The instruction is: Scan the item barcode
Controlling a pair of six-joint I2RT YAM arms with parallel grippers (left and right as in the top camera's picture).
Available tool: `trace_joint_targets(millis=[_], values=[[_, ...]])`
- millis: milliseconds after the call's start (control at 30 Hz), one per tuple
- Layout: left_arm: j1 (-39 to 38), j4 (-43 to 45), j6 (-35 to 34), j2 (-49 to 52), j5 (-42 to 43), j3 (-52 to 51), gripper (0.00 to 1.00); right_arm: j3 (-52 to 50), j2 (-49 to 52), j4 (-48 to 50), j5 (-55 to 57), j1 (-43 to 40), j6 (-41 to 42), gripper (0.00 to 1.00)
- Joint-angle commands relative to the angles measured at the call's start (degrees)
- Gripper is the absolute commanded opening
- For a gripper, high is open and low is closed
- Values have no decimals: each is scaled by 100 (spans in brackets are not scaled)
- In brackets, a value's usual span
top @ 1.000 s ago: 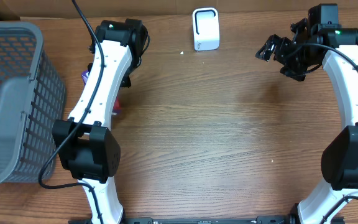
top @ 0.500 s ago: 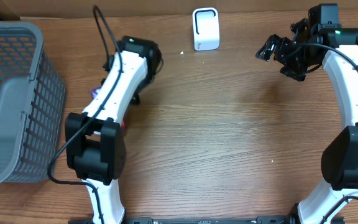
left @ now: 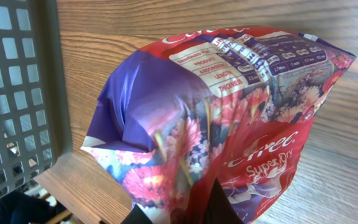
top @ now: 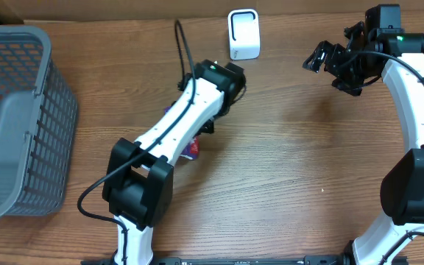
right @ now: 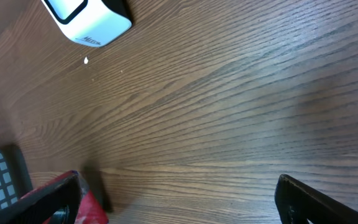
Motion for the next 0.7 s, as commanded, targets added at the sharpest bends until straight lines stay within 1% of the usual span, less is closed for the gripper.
trace_joint_targets(millis=[0,67,133,200,433,533,667], values=[[-122,-101,-59,-39,-319,-52,4,74,-68,33,-4,0,-20,100],[-111,-378,-195,-39,-986,-52,5,74,-68,33,-4,0,-20,100],[0,-761,-634,-39,-1692,-50,8,74,-68,33,-4,0,-20,100],[188,-1023,-916,-39,-2083,-50,4,74,-68,33,-4,0,-20,100],[1274,-828,-754,-39,-2184,-52,4,74,-68,33,-4,0,-20,100],[1567,-688,-518,-37,-2072,-61,4,74,-68,33,-4,0,-20,100],[1687,-632,-501,-37,-1784,-120,4,74,-68,33,-4,0,-20,100]])
